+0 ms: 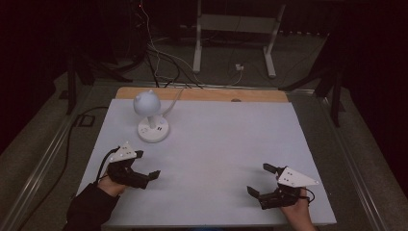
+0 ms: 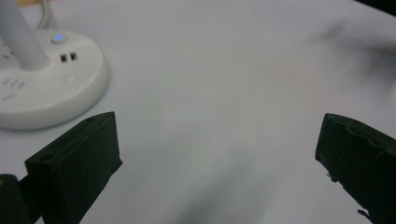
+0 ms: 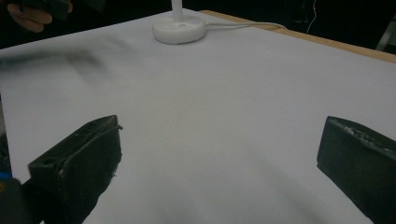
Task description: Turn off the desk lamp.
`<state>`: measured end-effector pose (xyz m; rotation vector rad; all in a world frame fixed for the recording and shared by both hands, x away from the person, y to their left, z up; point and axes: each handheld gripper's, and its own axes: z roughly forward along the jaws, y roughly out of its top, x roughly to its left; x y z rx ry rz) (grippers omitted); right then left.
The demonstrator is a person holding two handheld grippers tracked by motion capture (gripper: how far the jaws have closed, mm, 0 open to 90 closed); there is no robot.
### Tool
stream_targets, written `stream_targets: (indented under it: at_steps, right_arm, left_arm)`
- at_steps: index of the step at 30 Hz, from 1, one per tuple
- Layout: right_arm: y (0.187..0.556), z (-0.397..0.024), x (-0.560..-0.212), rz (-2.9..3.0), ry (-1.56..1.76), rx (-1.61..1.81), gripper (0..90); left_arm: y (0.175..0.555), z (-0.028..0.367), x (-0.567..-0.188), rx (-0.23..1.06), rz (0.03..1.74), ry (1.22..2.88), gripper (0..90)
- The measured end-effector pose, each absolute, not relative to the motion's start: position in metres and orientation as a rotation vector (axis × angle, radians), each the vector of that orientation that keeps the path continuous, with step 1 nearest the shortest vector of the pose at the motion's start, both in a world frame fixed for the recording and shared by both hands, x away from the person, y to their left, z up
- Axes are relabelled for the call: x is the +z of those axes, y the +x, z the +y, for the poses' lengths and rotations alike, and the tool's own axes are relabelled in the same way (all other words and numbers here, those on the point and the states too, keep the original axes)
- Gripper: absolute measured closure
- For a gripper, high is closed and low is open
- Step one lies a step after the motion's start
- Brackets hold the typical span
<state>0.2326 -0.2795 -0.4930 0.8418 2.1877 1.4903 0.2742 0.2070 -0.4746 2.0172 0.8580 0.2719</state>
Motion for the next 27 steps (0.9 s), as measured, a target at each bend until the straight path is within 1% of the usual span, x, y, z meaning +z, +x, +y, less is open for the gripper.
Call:
stream_targets:
  at_steps: [7, 16, 22, 27]
  right_arm:
    - [0.233, -0.279, -0.493, 2.190, 0.849, 1.487, 0.0]
    - [0.233, -0.278, -0.494, 2.200, 0.845, 1.479, 0.0]
    - [0.233, -0.277, -0.495, 2.208, 0.840, 1.480, 0.0]
    - [0.234, -0.277, -0.495, 2.212, 0.838, 1.479, 0.0]
  left_arm:
    - [0.260, 0.212, -0.486, 0.262, 0.843, 2.046, 0.6]
    - [0.247, 0.219, -0.506, 0.281, 0.815, 2.102, 0.6]
    - [0.251, 0.221, -0.517, 0.301, 0.818, 2.097, 0.6]
    - [0.251, 0.222, -0.517, 0.312, 0.812, 2.082, 0.6]
